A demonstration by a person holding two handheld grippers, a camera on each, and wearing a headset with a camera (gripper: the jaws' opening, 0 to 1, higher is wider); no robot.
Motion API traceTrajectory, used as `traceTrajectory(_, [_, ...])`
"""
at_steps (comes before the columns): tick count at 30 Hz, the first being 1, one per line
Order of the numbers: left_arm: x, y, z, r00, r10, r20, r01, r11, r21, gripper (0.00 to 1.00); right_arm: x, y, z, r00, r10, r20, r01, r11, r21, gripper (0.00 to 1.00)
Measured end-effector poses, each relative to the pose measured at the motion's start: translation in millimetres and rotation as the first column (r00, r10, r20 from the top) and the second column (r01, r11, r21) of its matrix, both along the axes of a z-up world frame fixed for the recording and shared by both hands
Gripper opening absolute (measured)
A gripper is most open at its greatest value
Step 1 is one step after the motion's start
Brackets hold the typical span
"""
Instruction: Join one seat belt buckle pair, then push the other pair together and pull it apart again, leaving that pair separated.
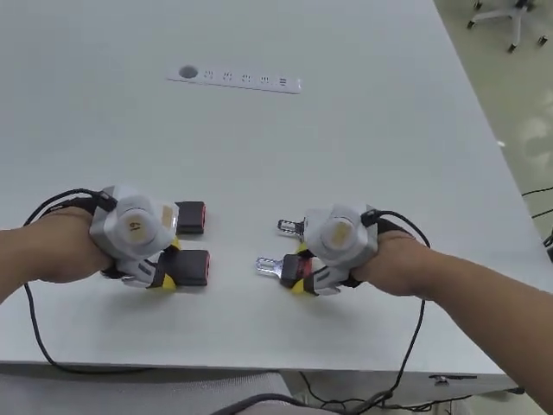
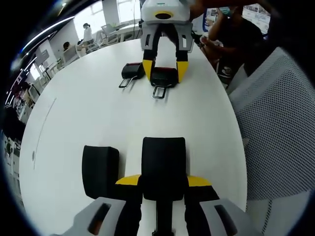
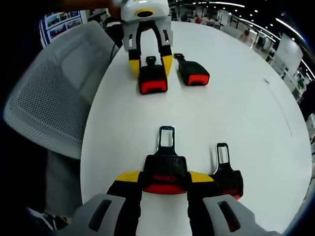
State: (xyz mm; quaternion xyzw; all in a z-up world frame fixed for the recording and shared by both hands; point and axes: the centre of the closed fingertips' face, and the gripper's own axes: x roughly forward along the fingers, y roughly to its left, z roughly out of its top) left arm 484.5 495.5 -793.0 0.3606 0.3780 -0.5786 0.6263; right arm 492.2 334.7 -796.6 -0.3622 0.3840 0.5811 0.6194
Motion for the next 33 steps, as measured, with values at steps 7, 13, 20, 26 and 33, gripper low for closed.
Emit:
traceTrajectory(7, [1.5,1.2,-2.1,1.000,0.011,-0.003,-0.011,1.000,0.005,0.33,-2.0,-1.5,-0.7,0.999,0.038,0.004,-0.038,0.999,-0.033,0.33])
traceTrajectory(13, [1.4,1.2,-1.7,1.000,0.024,-0.004,-0.024,1.000,-0.001,0.33,-0.3,-3.4,-0.5,0.999,0.030,0.032,-0.028,0.999,-0.046,0.34])
traceTrajectory(20, [1.3,0.5,-1.6,1.000,0.026,-0.013,-0.026,1.000,0.000,0.34,0.3,-6.2,-1.0,1.000,-0.006,0.021,0.006,1.000,-0.023,0.33])
traceTrajectory(26, [1.7,0.2,-1.8,1.000,0.024,-0.015,-0.024,1.000,0.003,0.34,1.8,-9.3,0.1,1.000,-0.013,0.026,0.014,1.000,-0.028,0.33])
traceTrajectory(33, [0.1,-1.4,0.6,0.999,0.031,-0.017,-0.031,1.000,0.002,0.34,2.4,-12.5,-0.8,0.999,-0.013,0.030,0.014,1.000,-0.024,0.33])
